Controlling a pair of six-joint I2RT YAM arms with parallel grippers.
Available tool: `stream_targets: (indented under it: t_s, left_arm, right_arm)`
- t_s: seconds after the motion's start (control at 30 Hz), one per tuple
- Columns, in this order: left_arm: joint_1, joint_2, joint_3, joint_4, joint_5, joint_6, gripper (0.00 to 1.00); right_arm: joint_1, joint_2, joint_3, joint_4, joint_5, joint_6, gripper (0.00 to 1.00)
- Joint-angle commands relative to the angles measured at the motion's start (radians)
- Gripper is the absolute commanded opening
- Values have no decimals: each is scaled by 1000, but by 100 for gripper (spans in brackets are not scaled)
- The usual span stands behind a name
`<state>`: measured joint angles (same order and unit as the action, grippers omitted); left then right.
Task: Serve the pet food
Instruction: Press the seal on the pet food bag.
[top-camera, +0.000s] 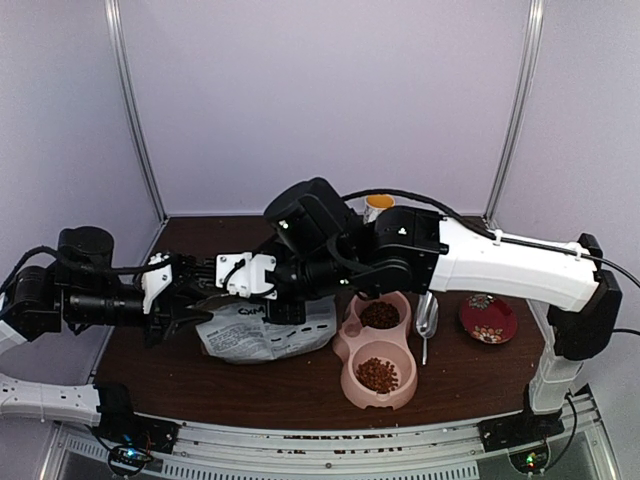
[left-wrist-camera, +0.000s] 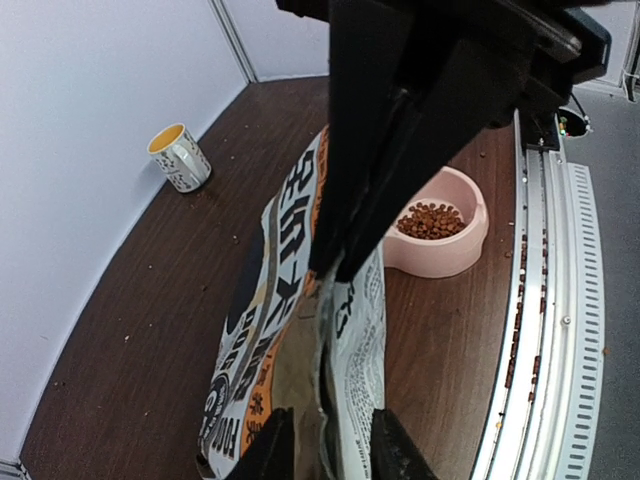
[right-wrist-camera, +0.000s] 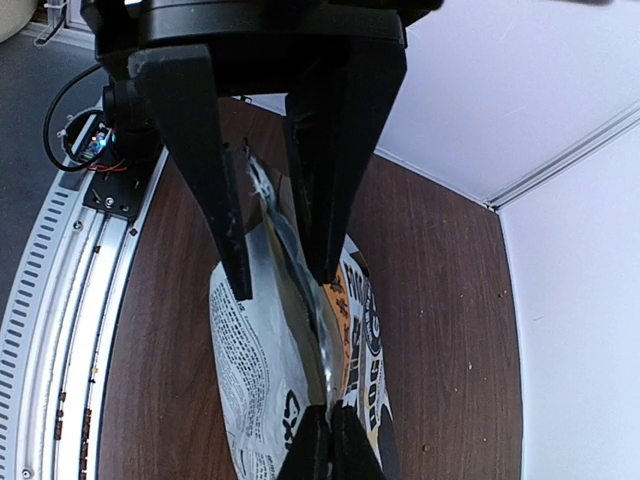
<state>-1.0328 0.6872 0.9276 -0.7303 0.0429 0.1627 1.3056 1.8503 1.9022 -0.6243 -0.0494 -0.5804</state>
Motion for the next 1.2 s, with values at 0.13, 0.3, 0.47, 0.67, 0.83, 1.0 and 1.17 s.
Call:
stream_targets:
  t_s: [0.13,0.3,0.47,0.67,0.83,1.0,1.17]
  left_arm:
    - [2,-18,7,67,8,1,29]
    - [2,12,5,66,3,6,21]
    - [2,35,7,68,-25,11,9]
    - [2,28,-8,80,-80,16,2]
    - [2,22,-9,81,-112,20,0]
    - [2,2,-12,89,-128,16,0]
    - [2,18,-12,97,-102,15,0]
  right_arm:
    - [-28,-34,-38,8,6,-19,0]
    - [-30,-41,-44,16,-7,-22,0]
    - [-36,-68,-81,34,-42,-25,0]
    - [-55,-109,-139,72,-119,-20,0]
    - [-73,-124,-157,77,-180,-18,0]
    - [-83,-136,-179,91,-188,-24,0]
    - [-88,-124,-160,53,-139,-30,42]
